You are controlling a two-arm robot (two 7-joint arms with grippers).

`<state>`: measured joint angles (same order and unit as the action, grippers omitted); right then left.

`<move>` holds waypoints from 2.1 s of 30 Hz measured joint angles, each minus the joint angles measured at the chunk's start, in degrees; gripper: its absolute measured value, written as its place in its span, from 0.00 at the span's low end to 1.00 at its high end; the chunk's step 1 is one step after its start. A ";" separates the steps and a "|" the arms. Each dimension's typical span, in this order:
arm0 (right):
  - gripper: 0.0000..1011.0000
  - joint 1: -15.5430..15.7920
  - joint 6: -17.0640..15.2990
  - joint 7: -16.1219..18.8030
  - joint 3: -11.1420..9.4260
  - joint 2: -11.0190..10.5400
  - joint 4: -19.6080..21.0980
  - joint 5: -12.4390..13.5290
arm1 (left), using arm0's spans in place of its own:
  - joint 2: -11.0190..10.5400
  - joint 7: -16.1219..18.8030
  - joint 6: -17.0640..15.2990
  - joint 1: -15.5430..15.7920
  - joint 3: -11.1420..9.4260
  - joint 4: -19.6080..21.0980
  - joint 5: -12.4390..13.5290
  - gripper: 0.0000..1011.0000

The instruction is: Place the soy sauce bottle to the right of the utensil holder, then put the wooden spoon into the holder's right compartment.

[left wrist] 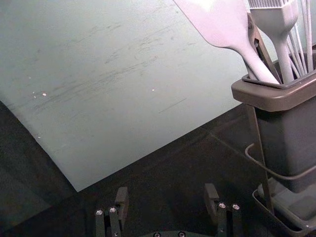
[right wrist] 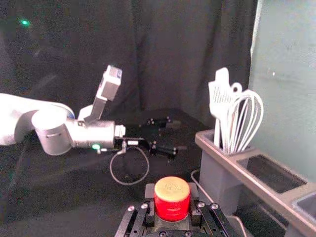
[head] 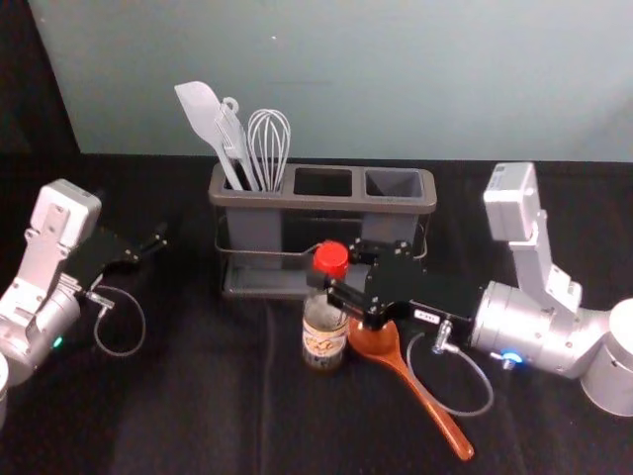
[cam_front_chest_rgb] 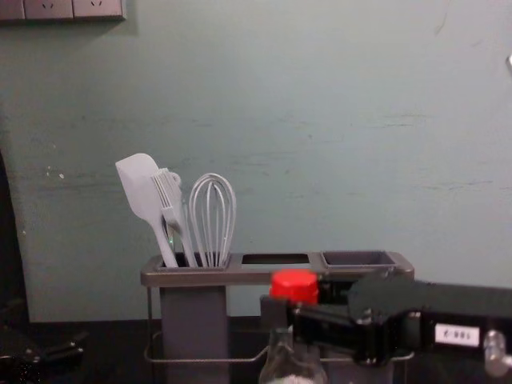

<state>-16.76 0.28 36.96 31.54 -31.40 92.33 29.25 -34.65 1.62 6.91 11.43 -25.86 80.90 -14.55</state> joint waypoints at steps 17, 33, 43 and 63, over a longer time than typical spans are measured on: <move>0.38 15.07 -1.52 -9.80 -13.12 -10.79 16.05 3.18 | 0.00 0.00 0.00 0.00 0.00 0.00 0.00 0.99; 0.38 21.53 3.13 -14.25 -23.31 -11.12 10.25 3.41 | 0.00 0.00 0.00 0.00 0.00 0.00 0.00 0.99; 0.38 11.70 2.68 -12.18 -20.01 -5.51 -0.21 1.28 | 0.00 0.00 0.00 0.00 0.00 0.00 0.00 0.99; 0.38 -1.11 1.43 -9.53 -15.19 2.30 -12.92 -3.34 | 0.00 0.00 0.00 0.00 0.00 0.00 0.00 0.99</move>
<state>-17.87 1.71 27.44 16.35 -29.10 79.41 25.91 -34.65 1.62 6.91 11.43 -25.86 80.90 -14.55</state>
